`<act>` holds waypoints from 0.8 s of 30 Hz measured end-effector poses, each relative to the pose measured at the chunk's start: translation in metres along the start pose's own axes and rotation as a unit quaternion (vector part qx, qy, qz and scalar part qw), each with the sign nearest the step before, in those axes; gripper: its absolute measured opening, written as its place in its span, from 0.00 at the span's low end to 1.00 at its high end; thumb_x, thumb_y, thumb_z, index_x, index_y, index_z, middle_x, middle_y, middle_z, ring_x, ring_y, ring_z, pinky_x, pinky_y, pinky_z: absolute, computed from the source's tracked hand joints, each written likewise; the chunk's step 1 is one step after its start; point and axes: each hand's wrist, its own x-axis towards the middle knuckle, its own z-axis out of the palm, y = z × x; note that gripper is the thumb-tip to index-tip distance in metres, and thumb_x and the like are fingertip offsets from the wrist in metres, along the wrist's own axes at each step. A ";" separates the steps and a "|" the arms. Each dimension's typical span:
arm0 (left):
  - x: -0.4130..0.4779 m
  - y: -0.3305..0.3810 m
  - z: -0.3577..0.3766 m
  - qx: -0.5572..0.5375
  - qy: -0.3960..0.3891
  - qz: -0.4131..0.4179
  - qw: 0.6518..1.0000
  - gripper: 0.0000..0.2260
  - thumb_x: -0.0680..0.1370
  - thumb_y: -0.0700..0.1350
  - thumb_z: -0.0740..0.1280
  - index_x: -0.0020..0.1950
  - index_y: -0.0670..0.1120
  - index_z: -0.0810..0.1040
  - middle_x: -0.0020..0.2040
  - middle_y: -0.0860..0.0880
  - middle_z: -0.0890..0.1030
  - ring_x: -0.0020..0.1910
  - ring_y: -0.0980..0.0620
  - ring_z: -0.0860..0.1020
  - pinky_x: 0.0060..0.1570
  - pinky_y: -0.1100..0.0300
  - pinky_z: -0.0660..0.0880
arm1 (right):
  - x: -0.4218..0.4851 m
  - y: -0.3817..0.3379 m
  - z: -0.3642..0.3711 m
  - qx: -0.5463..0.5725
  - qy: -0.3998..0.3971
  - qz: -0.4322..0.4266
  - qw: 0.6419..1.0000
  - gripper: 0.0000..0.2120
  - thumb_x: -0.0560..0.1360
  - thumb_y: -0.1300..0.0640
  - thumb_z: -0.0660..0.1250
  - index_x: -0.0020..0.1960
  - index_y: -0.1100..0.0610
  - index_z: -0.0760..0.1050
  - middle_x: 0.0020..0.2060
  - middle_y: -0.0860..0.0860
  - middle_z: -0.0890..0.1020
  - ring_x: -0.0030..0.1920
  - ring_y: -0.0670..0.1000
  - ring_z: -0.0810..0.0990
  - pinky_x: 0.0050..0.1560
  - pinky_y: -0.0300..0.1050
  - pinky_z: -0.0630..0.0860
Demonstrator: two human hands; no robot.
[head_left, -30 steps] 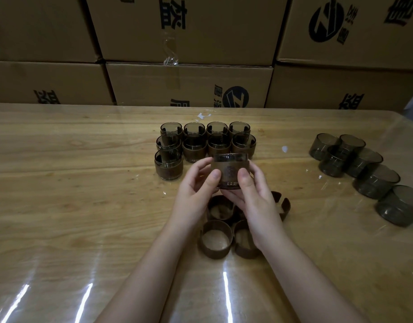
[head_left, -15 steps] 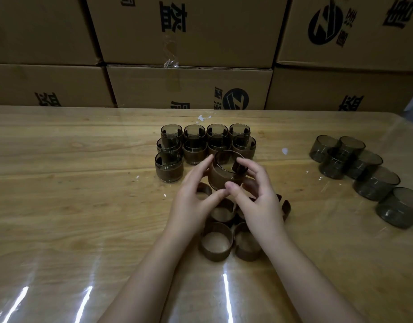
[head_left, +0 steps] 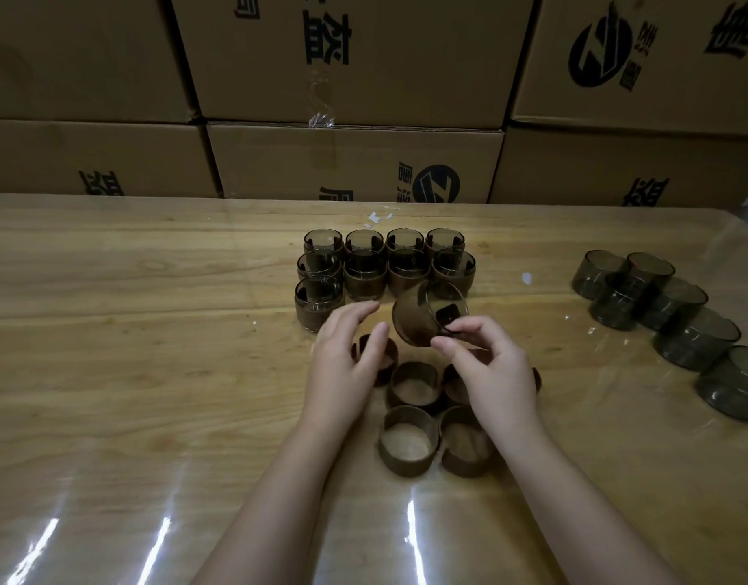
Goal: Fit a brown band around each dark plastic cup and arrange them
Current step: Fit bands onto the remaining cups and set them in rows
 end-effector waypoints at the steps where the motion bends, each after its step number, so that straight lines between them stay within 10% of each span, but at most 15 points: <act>1: 0.000 -0.003 -0.001 0.011 -0.018 -0.037 0.999 0.14 0.79 0.49 0.65 0.64 0.47 0.77 0.59 0.54 0.74 0.63 0.54 0.73 0.65 0.54 0.70 | 0.001 0.001 0.000 -0.005 0.003 0.004 1.000 0.09 0.72 0.51 0.73 0.43 0.38 0.75 0.41 0.36 0.80 0.45 0.36 0.77 0.41 0.32 0.70; 7: -0.005 -0.005 0.010 0.189 -0.122 -0.069 0.972 0.20 0.79 0.57 0.61 0.70 0.52 0.71 0.66 0.52 0.74 0.67 0.52 0.70 0.64 0.53 0.62 | 0.009 0.004 -0.004 -0.008 0.004 0.028 1.000 0.08 0.72 0.52 0.73 0.44 0.40 0.76 0.38 0.40 0.81 0.42 0.39 0.79 0.40 0.35 0.75; 24: -0.007 -0.006 0.013 0.204 -0.100 -0.047 0.973 0.15 0.78 0.55 0.63 0.62 0.54 0.77 0.57 0.54 0.78 0.59 0.52 0.72 0.54 0.56 0.63 | 0.074 -0.010 0.038 -0.184 -0.173 0.018 0.967 0.06 0.73 0.52 0.72 0.45 0.45 0.75 0.50 0.44 0.79 0.53 0.48 0.77 0.49 0.45 0.74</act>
